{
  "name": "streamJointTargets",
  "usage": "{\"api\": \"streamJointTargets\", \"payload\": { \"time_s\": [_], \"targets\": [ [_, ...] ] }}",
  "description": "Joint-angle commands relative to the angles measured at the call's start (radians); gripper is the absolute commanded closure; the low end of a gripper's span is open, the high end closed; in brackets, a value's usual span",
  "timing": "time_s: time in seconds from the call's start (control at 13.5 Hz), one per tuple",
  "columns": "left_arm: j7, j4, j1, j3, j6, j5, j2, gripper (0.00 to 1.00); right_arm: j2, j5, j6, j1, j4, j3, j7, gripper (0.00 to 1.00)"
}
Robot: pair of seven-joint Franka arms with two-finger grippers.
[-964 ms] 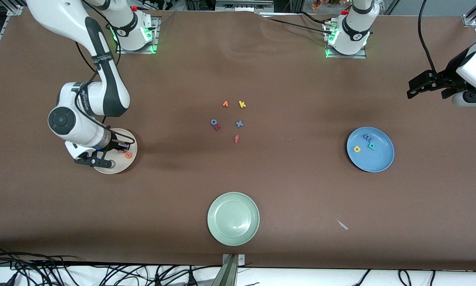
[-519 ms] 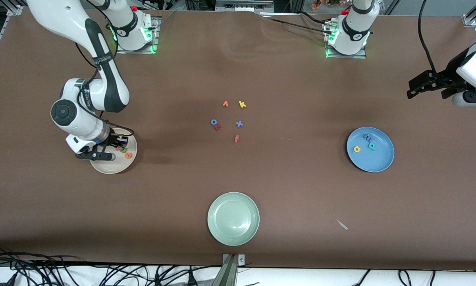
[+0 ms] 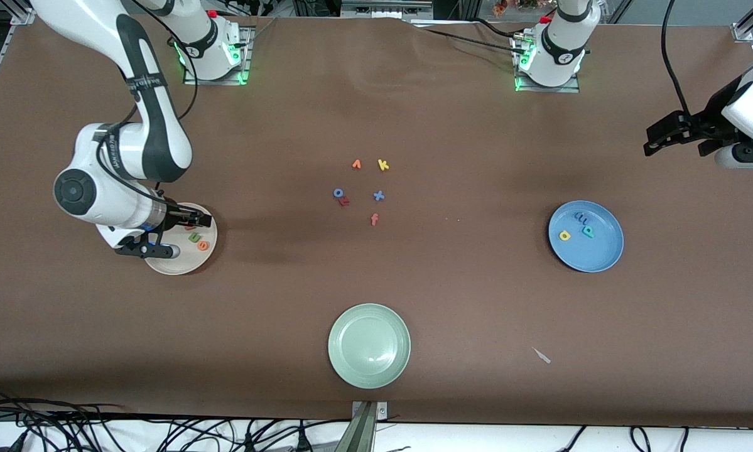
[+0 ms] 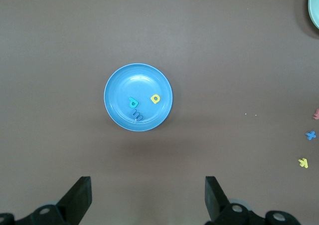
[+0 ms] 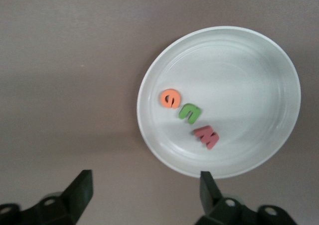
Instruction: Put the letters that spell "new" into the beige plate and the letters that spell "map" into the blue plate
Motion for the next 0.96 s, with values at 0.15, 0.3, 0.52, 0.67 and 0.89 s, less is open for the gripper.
{"api": "streamJointTargets", "payload": {
  "time_s": [0.15,0.3,0.52,0.67,0.89],
  "targets": [
    [-0.004,0.026,-0.004,-0.002,-0.020,0.027,0.008,0.00,-0.025,0.001,-0.314,-0.003,0.187,0.001,0.009,0.00],
    [-0.004,0.026,-0.004,-0.002,-0.020,0.027,0.008,0.00,-0.025,-0.010,-0.448,-0.003,0.290,0.001,0.009,0.00],
    [-0.004,0.027,-0.004,-0.002,-0.020,0.027,0.008,0.00,-0.050,-0.033,-0.501,-0.009,0.336,0.022,0.004,0.00],
    [-0.004,0.027,-0.004,-0.002,-0.020,0.027,0.008,0.00,-0.130,-0.119,-0.487,-0.151,0.297,0.201,0.006,0.00],
    [-0.004,0.027,-0.004,-0.002,-0.020,0.027,0.008,0.00,-0.299,-0.188,-0.418,-0.265,0.136,0.304,0.001,0.00]
  ]
}}
